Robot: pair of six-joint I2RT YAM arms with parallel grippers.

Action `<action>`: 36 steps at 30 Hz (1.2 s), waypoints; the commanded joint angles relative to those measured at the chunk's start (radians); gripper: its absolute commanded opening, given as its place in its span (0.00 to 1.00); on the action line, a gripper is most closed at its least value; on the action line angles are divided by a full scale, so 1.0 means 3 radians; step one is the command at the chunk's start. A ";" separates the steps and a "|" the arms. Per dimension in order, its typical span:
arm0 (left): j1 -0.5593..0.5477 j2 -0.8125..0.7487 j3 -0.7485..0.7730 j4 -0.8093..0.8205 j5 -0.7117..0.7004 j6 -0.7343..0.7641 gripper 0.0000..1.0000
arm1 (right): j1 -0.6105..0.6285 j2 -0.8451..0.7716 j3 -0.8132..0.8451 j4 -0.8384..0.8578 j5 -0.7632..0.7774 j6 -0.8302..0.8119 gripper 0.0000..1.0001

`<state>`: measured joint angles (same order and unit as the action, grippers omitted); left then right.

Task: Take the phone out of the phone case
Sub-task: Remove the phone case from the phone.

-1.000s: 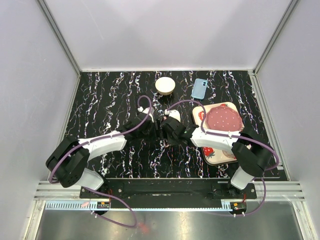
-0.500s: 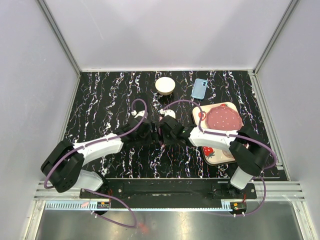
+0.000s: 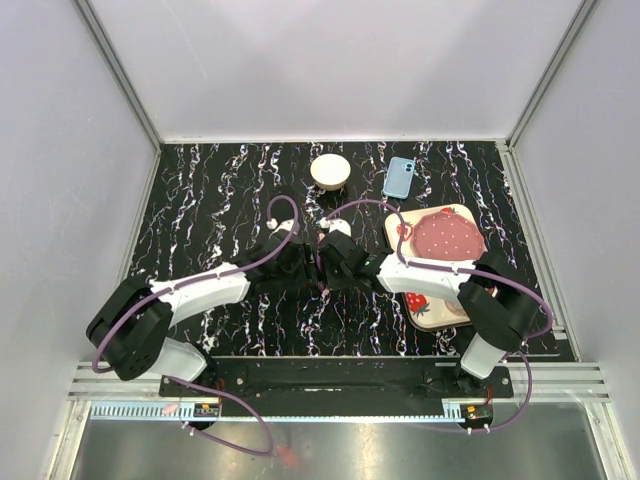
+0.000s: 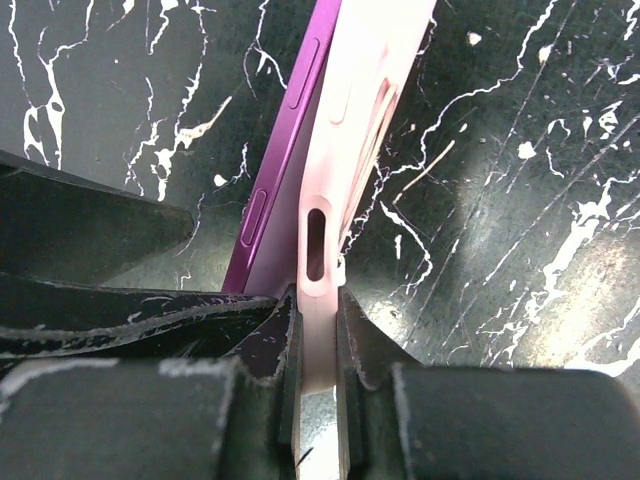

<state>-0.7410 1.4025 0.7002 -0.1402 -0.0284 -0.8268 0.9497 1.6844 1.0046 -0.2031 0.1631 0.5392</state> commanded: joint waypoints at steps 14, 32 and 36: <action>-0.0025 0.0924 0.0499 0.0294 -0.0130 0.0113 0.24 | 0.0148 -0.0245 -0.0040 0.0381 -0.0590 0.0033 0.00; 0.0051 0.0015 0.1000 -0.0642 -0.0079 0.0067 0.00 | 0.0148 -0.0118 -0.0030 0.0049 -0.0329 -0.0018 0.00; 0.0210 -0.0200 0.0990 -0.0642 0.0222 0.0056 0.00 | 0.0143 -0.0153 -0.0050 -0.0059 -0.0196 0.0023 0.00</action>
<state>-0.7319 1.4597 0.9188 -0.4484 0.0238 -0.8089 0.9695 1.6566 0.9848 -0.1619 0.1570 0.5301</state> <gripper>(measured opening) 0.057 0.160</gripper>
